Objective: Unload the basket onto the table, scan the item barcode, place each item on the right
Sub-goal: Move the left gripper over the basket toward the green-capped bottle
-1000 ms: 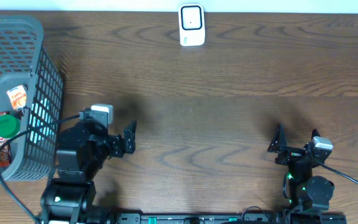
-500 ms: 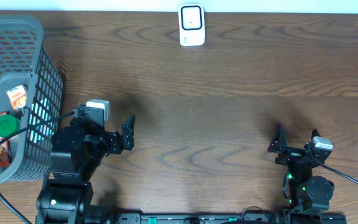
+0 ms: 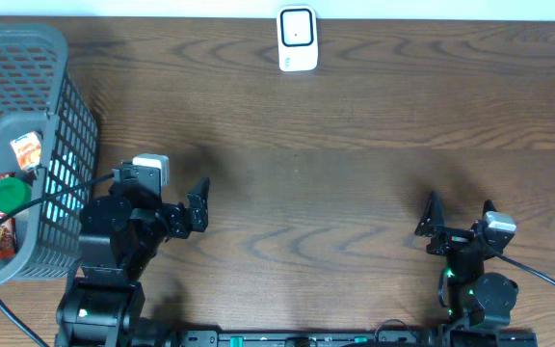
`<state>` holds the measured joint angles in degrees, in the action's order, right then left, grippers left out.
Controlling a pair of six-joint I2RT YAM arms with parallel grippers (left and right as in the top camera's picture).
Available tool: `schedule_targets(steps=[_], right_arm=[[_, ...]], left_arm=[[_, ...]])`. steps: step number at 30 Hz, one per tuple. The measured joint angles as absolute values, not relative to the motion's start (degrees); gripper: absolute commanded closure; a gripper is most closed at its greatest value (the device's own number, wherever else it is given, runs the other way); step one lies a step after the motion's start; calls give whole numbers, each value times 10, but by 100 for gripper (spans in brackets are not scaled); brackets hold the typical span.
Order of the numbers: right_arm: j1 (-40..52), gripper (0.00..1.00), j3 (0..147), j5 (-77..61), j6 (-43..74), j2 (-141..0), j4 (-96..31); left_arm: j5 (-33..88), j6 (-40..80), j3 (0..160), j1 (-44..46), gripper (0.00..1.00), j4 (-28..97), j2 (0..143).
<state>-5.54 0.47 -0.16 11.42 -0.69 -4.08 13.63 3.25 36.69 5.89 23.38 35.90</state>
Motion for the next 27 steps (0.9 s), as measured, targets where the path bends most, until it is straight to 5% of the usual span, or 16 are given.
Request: schedule_targets(steps=[13,27], right_arm=[[-55,1,5,-2,114,-10,-41],[-55,1,5,-2,114,-11,-41]], left_arm=[[116,47,383,59,2,238,363],[58,67,658,57,2,384,485]])
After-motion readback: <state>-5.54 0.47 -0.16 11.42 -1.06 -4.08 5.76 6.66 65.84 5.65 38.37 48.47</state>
